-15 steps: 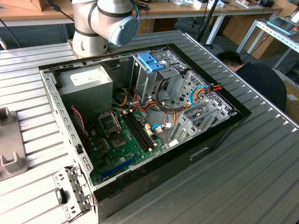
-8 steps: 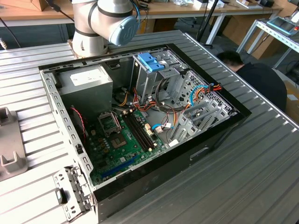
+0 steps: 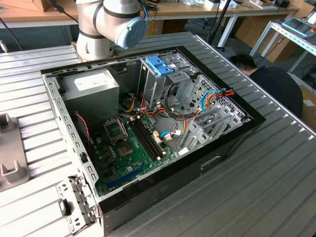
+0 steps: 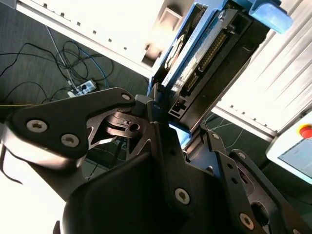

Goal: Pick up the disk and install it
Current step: 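Pick up the disk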

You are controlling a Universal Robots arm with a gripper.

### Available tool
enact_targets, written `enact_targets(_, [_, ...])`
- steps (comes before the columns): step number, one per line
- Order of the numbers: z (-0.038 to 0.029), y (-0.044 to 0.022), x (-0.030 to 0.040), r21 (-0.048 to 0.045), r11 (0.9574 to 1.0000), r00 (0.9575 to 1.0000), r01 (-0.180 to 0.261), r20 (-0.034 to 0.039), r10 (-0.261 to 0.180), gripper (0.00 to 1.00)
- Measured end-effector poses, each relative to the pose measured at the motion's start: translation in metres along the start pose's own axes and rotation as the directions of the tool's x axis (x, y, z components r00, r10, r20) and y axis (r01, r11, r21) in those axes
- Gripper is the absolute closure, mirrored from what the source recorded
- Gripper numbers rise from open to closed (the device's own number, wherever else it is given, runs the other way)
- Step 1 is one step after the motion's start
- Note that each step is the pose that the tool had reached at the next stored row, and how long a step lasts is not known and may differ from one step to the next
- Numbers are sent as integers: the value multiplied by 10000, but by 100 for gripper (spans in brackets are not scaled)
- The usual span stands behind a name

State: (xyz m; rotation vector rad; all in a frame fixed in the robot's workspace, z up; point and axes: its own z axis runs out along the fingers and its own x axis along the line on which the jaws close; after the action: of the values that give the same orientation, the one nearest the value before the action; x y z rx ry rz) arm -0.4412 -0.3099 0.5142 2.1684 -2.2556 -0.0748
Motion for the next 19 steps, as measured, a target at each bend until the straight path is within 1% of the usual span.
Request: enact_targets(19, [-5, -119, -5, 0, 10000, 10000, 0, 0, 0, 63])
